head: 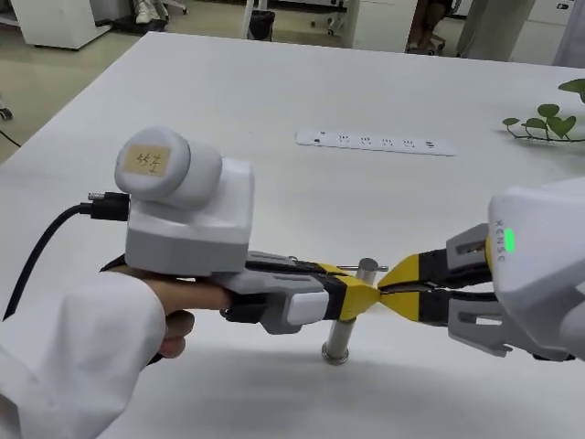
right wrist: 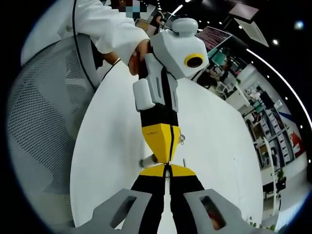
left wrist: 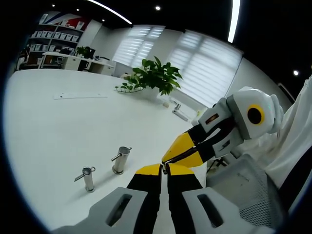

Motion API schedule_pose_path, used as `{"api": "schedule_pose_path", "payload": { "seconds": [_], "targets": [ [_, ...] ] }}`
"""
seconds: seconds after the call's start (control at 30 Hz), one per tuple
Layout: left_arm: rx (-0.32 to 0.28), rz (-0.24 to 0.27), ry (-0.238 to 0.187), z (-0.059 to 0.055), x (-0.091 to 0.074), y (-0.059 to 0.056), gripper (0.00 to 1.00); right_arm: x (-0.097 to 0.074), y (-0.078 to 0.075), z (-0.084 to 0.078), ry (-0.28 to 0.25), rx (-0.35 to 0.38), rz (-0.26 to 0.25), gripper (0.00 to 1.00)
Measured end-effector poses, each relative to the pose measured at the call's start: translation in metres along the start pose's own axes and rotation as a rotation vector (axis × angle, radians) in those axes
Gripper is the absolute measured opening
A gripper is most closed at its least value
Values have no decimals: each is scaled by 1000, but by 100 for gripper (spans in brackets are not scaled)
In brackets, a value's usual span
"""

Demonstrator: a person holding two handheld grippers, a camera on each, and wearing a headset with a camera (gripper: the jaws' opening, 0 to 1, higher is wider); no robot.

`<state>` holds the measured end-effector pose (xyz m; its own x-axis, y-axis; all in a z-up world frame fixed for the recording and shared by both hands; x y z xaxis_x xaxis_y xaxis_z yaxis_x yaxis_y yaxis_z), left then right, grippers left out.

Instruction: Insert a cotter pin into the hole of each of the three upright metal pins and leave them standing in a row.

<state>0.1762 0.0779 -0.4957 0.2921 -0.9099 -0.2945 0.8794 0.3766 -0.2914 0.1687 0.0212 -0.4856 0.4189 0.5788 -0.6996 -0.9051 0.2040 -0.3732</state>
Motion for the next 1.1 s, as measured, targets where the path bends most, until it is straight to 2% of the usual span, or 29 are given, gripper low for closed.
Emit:
{"api": "schedule_pose_path", "payload": {
  "seconds": [0.23, 0.33, 0.67, 0.8, 0.87, 0.93, 1.1],
  "targets": [
    [-32, -5, 2, 0, -2, 0, 0, -1, 1, 2, -8, -1, 1, 0],
    [14, 3, 4, 2, -4, -2, 0, -1, 0, 3, -15, -2, -2, 0],
    [25, 7, 16, 1, -5, -4, 0, -1, 3, 4, -25, -19, 4, 0],
    [32, 1, 8, 2, -6, -7, 0, 0, 3, 2, -23, -15, -3, 0],
    [51, 1, 1, 4, -7, -8, 0, -1, 2, 0, -16, -11, -10, 3],
    [59, -4, 4, 5, -7, -9, 0, -2, 0, 0, -30, 8, -10, 5],
    [175, -11, -6, 7, -9, -11, 0, -5, -4, -4, -26, 56, 2, 9]
  ]
}}
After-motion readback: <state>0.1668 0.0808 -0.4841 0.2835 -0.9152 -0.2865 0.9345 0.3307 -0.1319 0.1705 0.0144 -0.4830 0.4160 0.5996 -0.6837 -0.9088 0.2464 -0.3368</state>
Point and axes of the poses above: the centre of the closed fingertips' face, and the gripper's own axes: x roughly forward along the fingers, y roughly to its left, z roughly out of its top, the point moved 4 cm from there along -x, roughly backward along the fingers, and after that the axes turned 12 degrees about x, right-handed, at the moved point
